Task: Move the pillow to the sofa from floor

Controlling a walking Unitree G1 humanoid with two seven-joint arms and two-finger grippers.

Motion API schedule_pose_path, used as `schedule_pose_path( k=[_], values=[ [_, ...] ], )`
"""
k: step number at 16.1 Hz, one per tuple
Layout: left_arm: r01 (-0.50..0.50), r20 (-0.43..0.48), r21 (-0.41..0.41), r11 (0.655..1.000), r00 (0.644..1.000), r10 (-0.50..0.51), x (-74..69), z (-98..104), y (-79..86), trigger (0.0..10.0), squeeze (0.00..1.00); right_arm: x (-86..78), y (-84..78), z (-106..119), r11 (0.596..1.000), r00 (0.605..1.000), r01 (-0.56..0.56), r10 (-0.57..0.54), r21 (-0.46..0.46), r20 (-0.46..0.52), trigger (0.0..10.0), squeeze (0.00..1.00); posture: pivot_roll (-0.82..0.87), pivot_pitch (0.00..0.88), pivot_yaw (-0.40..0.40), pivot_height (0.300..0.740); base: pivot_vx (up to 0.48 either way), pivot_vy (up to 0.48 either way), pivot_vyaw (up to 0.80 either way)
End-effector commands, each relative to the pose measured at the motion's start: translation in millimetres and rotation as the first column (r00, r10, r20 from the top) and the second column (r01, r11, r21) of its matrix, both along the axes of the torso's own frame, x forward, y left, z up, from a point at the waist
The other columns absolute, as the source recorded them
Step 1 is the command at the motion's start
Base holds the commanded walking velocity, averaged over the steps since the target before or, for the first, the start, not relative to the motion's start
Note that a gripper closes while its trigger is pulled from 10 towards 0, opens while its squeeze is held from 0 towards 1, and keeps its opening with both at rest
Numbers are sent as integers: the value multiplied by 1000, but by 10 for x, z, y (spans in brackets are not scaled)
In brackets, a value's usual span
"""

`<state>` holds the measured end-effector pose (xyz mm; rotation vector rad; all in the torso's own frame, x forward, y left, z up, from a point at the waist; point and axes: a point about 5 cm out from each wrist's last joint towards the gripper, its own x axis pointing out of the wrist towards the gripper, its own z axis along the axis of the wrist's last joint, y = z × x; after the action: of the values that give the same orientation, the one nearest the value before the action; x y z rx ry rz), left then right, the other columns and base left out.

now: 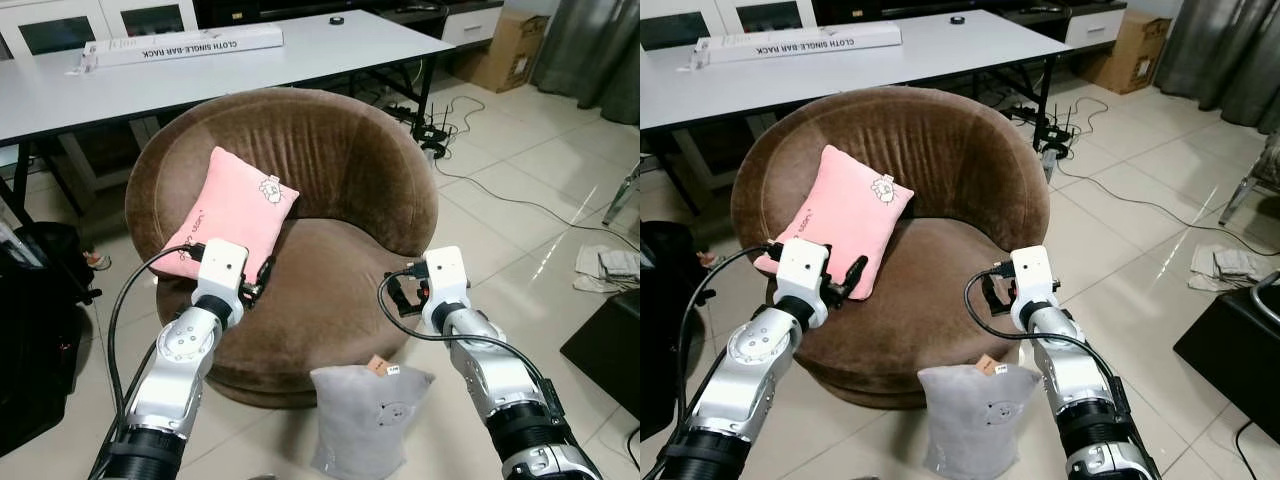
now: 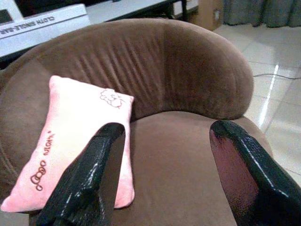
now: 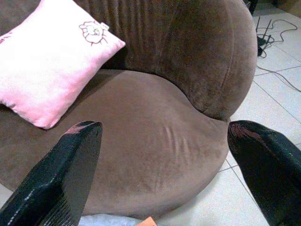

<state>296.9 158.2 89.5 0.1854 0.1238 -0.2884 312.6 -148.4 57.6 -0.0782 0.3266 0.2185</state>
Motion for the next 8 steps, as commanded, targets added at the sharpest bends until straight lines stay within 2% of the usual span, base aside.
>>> schedule_pose_path(
  k=[1,8],
  values=[
    [31,-14,19,999,999,-31,18,-8,-26,10000,0,0,-41,10,1000,1000,27,-27,0,3,10000,0,42,0,39,731,0,0,0],
    [59,-18,19,998,998,-59,25,-37,-91,10000,0,-53,-111,21,997,997,81,-81,17,15,10000,0,11,0,55,666,0,0,0]
  ],
)
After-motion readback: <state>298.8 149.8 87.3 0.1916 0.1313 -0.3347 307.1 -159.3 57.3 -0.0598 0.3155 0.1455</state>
